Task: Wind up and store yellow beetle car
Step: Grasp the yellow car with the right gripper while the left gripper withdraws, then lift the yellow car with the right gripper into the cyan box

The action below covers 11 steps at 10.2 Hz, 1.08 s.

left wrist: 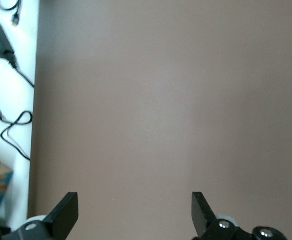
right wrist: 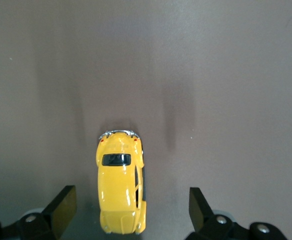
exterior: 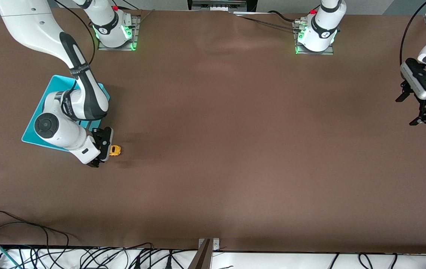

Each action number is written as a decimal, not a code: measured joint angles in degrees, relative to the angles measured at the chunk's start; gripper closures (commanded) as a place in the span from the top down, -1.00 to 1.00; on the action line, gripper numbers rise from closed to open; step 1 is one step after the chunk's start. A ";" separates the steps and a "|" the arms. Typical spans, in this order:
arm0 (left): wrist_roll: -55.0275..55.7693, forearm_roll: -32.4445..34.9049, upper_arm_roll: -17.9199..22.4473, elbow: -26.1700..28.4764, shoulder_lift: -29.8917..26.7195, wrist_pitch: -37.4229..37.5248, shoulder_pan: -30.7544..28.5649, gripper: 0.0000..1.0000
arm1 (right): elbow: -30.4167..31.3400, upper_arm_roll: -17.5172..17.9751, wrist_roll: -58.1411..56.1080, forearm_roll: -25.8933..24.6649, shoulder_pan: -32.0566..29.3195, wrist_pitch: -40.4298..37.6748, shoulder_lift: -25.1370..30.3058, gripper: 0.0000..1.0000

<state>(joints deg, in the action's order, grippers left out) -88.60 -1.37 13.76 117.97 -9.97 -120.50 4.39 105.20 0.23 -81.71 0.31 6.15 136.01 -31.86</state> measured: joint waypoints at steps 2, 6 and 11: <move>14.30 0.00 -0.63 -7.23 -0.60 11.40 0.33 1.00 | 0.46 -0.04 -0.79 0.00 -0.23 1.91 -1.14 1.00; 37.64 1.01 -2.34 -17.77 -0.80 27.50 0.37 1.00 | 3.43 -0.04 -1.19 0.00 -0.26 6.59 -1.70 -0.50; 68.03 1.02 -5.29 -20.73 1.13 33.21 0.40 1.00 | 3.70 -0.05 -1.18 0.00 -0.43 8.05 -0.95 -1.00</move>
<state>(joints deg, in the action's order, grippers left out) -20.57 -0.35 8.47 97.23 -8.85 -87.29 4.79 108.89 0.17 -82.89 0.31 5.72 144.06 -32.82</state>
